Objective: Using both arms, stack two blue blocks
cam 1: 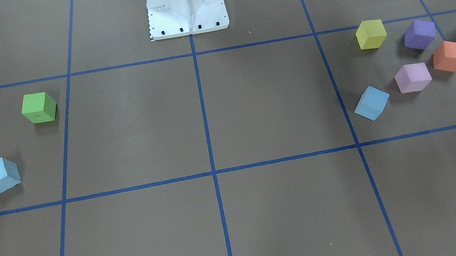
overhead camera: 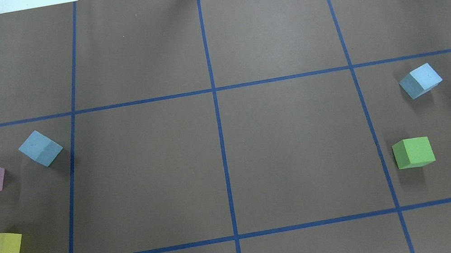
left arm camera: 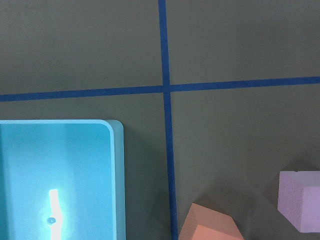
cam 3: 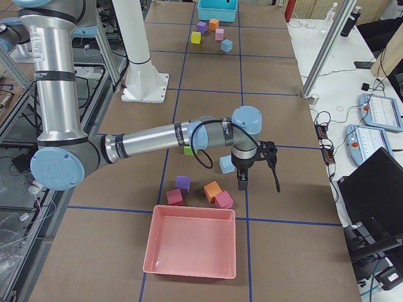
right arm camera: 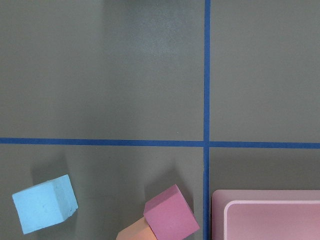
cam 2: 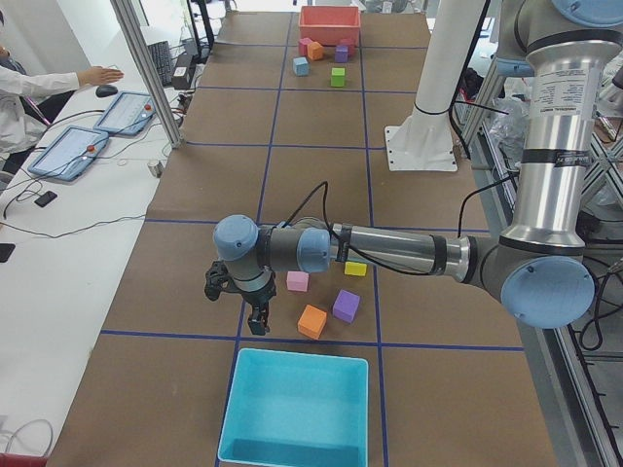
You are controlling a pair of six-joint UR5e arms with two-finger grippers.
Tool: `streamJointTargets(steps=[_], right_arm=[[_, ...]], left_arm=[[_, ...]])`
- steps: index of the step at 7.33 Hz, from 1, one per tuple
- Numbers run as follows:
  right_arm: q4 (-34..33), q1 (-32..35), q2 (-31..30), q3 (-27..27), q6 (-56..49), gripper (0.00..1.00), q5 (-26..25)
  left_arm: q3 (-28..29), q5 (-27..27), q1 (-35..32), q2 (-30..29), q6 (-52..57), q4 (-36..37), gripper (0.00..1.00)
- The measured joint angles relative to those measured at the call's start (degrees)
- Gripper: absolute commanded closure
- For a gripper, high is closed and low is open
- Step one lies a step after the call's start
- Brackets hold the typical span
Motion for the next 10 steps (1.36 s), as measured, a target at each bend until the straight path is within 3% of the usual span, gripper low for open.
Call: streamJointTargets(steps=[4,6,8,10], right_arm=[[0.3,-1.5,1.5,2.3,0.0,0.0,0.9],[0.3,-6.3,4.8,4.2,0.5,0.0,-0.2],[0.5,-11.9,6.2,4.0,0.5,0.0,-2.5],[0.6,-15.5,6.8,3.5,0.7,0.0,-3.2]], left_arm=[[-1.5,-0.5,0.2,-0.8,-0.5,-0.1,0.01],[-4.3,-4.3,1.3,-3.4,-2.0,0.4,0.01],[-5.1,-6.1,6.2,-7.1,-9.8,0.1,0.01],[-5.2,-4.3,14.2,-11.2,-18.4,-0.8,0.02]])
